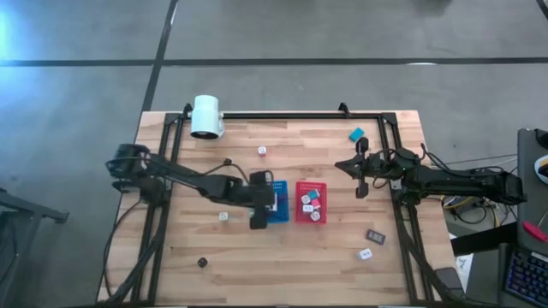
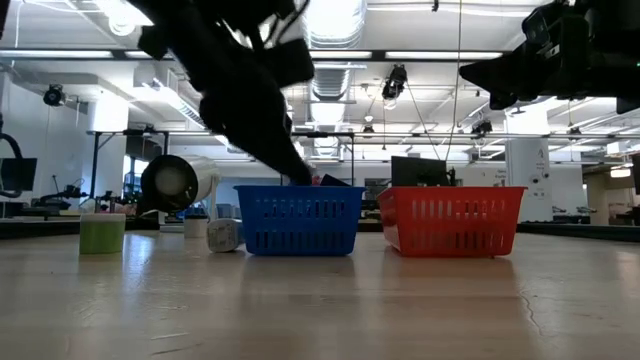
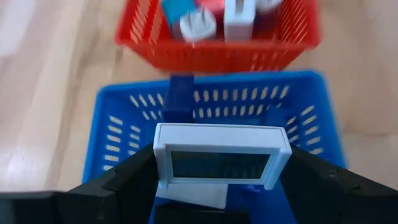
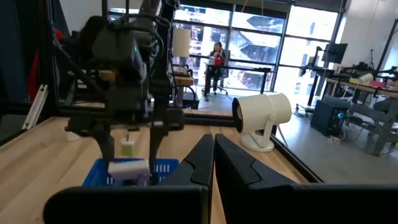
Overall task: Sort adapters and digital timers
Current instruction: Put the white timer into the blue bin, then put the bottom right white charger adaptor into the red bin
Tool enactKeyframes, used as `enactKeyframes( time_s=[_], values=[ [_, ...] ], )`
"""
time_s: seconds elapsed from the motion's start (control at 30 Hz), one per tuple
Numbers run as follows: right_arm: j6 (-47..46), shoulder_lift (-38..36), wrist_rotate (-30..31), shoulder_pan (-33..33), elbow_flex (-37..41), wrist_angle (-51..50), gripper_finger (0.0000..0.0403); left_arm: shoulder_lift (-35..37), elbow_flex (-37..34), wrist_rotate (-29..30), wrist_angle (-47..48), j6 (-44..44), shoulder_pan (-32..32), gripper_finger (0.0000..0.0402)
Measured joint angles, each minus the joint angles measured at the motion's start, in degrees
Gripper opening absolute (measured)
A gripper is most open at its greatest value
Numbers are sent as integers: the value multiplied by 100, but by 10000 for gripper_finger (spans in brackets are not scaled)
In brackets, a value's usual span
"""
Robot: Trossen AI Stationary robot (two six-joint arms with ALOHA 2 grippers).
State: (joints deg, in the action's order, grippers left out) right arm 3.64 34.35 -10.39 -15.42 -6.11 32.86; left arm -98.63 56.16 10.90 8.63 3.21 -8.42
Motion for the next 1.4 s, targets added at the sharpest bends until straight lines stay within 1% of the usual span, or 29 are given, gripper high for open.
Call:
enactKeyframes(
  time_s=[0.17,0.37,0.43,0.53,0.57,0.6,0.67,0.73,0.83,0.93,1.03,1.1,1.2,1.33,1.4],
  values=[
    [0,0,-2,0,0,0,8,-306,285,-11,324,-46,54,285],
    [-9,-2,-4,0,0,-6,8,-352,400,-52,400,-25,54,289],
    [-7,-2,-4,0,0,-9,8,-351,414,-56,406,16,54,315],
    [-19,-2,-4,0,0,-9,8,-334,414,-66,432,17,54,369],
    [-24,-2,-4,0,0,-9,8,-332,414,-66,435,17,54,381],
    [-22,-4,-4,0,0,-9,8,-329,414,-66,447,17,54,387],
    [-22,-4,-5,0,0,-9,8,-275,413,-66,471,-64,54,386],
    [-22,-4,-4,0,0,-11,8,-122,411,-66,451,-249,54,380],
    [-3,-4,-7,0,0,-11,8,343,406,-66,424,-613,43,375],
    [0,-4,-7,0,0,-13,8,1022,294,-67,186,-836,43,375],
    [-4,-4,-7,0,0,-13,8,1830,31,-103,-228,-1082,76,372],
    [-2,-4,-7,0,0,-15,8,2415,-252,-200,-612,-1348,93,358],
    [0,0,-7,0,0,-15,8,3264,-759,-264,-1224,-1712,189,309],
    [93,0,-7,0,0,-15,8,4182,-1789,-258,-2370,-1977,584,211],
    [149,0,-7,0,1,-14,8,4527,-2361,-263,-2679,-2018,892,153]
  ],
)
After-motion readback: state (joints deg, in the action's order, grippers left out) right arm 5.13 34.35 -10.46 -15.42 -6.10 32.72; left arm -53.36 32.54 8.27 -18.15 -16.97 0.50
